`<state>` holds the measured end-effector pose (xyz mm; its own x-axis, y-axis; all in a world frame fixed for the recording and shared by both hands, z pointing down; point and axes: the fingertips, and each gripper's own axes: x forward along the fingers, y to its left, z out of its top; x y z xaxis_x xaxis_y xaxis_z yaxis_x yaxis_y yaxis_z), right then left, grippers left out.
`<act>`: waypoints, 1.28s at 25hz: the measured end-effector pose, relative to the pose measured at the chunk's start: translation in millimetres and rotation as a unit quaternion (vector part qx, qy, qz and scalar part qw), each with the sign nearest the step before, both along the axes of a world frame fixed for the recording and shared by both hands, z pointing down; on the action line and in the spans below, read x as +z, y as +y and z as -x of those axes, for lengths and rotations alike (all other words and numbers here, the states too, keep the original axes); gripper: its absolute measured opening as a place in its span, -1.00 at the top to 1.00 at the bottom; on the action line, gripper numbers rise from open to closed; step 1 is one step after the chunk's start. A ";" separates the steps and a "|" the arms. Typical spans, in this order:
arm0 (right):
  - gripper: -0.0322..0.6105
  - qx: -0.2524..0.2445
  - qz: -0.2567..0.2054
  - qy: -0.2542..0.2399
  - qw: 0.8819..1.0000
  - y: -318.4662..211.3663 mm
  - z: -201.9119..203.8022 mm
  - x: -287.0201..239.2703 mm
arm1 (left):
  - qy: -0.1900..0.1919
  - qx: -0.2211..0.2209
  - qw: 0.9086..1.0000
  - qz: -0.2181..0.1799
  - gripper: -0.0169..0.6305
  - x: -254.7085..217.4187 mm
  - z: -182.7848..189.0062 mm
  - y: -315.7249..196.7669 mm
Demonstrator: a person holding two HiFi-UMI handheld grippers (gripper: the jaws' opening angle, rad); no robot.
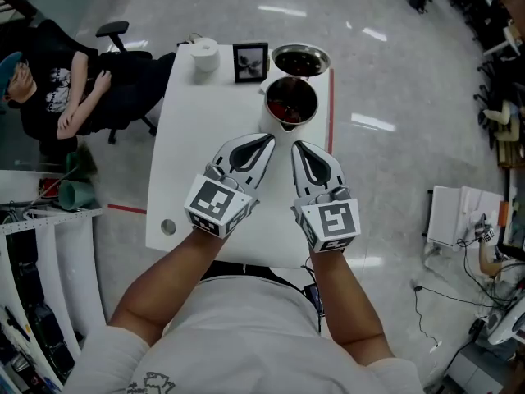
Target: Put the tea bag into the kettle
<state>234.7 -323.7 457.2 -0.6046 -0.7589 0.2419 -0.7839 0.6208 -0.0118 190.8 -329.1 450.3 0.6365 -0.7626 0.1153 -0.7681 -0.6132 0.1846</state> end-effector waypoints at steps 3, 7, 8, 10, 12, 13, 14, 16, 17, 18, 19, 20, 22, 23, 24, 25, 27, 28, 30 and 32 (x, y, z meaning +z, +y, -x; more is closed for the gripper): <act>0.87 -0.005 -0.008 -0.015 1.000 28.4 -8.5 -9.9 | 0.003 0.000 1.000 -0.014 0.91 -14.0 -8.3 24.0; 0.87 -0.003 -0.022 -0.029 0.999 71.9 -27.5 -25.3 | 0.010 0.003 1.000 -0.019 0.91 -26.1 -22.5 63.9; 0.87 -0.004 -0.027 -0.033 0.999 81.3 -32.8 -31.0 | 0.015 0.004 1.000 -0.018 0.91 -30.3 -27.0 73.3; 0.87 -0.008 -0.037 -0.042 0.998 99.4 -42.3 -43.5 | 0.034 0.005 0.999 -0.006 0.91 -38.0 -36.3 91.4; 0.87 -0.013 -0.045 -0.051 0.998 116.8 -48.6 -55.1 | 0.050 0.005 0.999 0.006 0.91 -43.5 -44.7 110.3; 0.87 -0.015 -0.048 -0.055 0.997 124.1 -50.8 -60.3 | 0.051 0.006 0.999 0.005 0.91 -46.9 -48.3 119.7; 0.87 -0.016 -0.050 -0.059 0.997 129.9 -52.6 -64.9 | 0.050 0.007 0.999 0.001 0.91 -50.7 -51.3 128.1; 0.87 -0.020 -0.054 -0.064 0.996 137.7 -53.5 -72.5 | 0.045 0.007 0.999 -0.008 0.91 -58.0 -54.3 140.6; 0.87 -0.023 -0.056 -0.065 0.996 140.5 -52.6 -75.3 | 0.044 0.006 0.999 -0.011 0.91 -60.7 -54.0 144.8; 0.87 -0.027 -0.058 -0.067 0.996 143.0 -51.0 -77.8 | 0.043 0.004 0.999 -0.014 0.91 -62.9 -52.9 148.3; 0.87 -0.030 -0.059 -0.069 0.995 145.4 -49.3 -80.1 | 0.043 0.002 0.999 -0.015 0.91 -64.8 -51.3 151.6; 0.87 -0.034 -0.060 -0.071 0.995 148.2 -47.6 -82.4 | 0.043 0.001 0.999 -0.017 0.91 -66.6 -49.5 155.1; 0.87 -0.040 -0.062 -0.074 0.995 155.6 -44.4 -86.4 | 0.041 -0.003 0.999 -0.020 0.91 -70.1 -45.7 163.3; 0.87 -0.042 -0.063 -0.075 0.994 160.0 -41.9 -88.1 | 0.040 -0.004 0.999 -0.022 0.91 -71.7 -43.0 167.4; 0.87 -0.046 -0.064 -0.075 0.994 164.8 -38.4 -89.7 | 0.041 -0.006 0.999 -0.023 0.91 -73.0 -39.9 171.4; 0.87 -0.050 -0.066 -0.073 0.994 170.1 -34.0 -91.0 | 0.041 -0.007 0.999 -0.024 0.91 -73.9 -36.5 175.4; 0.87 -0.060 -0.070 -0.067 0.994 182.8 -23.3 -92.1 | 0.044 -0.008 0.999 -0.025 0.91 -75.1 -30.2 184.3; 0.87 -0.064 -0.071 -0.063 0.993 189.7 -17.6 -91.9 | 0.044 -0.007 0.999 -0.026 0.91 -75.6 -26.9 189.5; 0.87 -0.066 -0.071 -0.059 0.993 203.1 -6.6 -91.5 | 0.042 -0.003 0.999 -0.032 0.91 -77.0 -18.9 201.2; 0.87 -0.063 -0.072 -0.060 0.994 216.4 4.4 -91.6 | 0.037 0.002 0.999 -0.040 0.91 -78.1 -9.0 215.2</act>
<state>230.3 -107.3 365.6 -0.7151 -0.6967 0.0564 -0.6981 0.7160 -0.0053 199.8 -113.9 372.1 0.6439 -0.7651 0.0071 -0.7517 -0.6310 0.1917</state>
